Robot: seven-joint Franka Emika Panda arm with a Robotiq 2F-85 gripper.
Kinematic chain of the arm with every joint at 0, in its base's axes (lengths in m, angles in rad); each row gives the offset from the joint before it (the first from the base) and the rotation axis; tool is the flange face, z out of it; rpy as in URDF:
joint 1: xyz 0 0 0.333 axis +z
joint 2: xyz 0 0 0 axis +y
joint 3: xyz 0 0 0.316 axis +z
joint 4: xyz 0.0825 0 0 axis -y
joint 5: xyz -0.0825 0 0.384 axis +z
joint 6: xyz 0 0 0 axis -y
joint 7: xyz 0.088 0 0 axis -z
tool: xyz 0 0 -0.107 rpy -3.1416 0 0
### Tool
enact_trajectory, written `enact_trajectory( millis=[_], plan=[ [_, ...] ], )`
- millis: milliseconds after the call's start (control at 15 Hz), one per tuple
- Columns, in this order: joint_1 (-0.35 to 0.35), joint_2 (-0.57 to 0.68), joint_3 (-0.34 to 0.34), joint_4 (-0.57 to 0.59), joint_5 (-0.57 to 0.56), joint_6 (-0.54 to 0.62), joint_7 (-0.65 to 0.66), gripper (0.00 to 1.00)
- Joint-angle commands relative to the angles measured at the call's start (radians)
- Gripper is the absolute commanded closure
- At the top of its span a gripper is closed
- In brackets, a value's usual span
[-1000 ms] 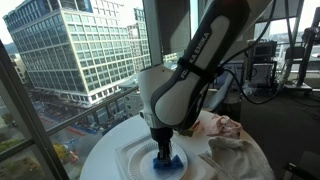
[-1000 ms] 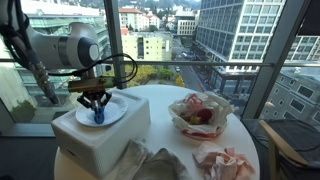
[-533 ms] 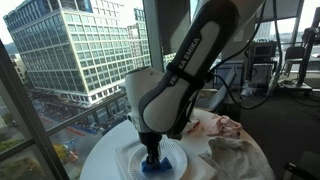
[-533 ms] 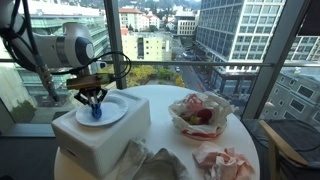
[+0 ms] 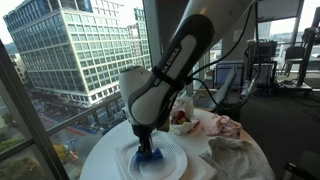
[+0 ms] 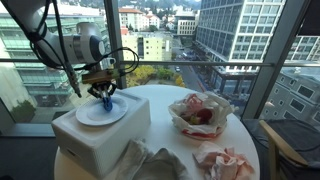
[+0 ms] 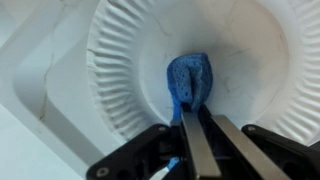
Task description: Wipe the plate with the sponge
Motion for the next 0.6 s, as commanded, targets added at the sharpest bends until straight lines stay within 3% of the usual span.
enact_trajectory(
  millis=[0, 533],
  plan=[
    [-0.006, 0.023, -0.011, -0.013, 0.002, -0.013, 0.011, 0.93],
    [-0.058, -0.095, 0.02, -0.205, 0.114, -0.029, 0.032, 0.93]
  ],
)
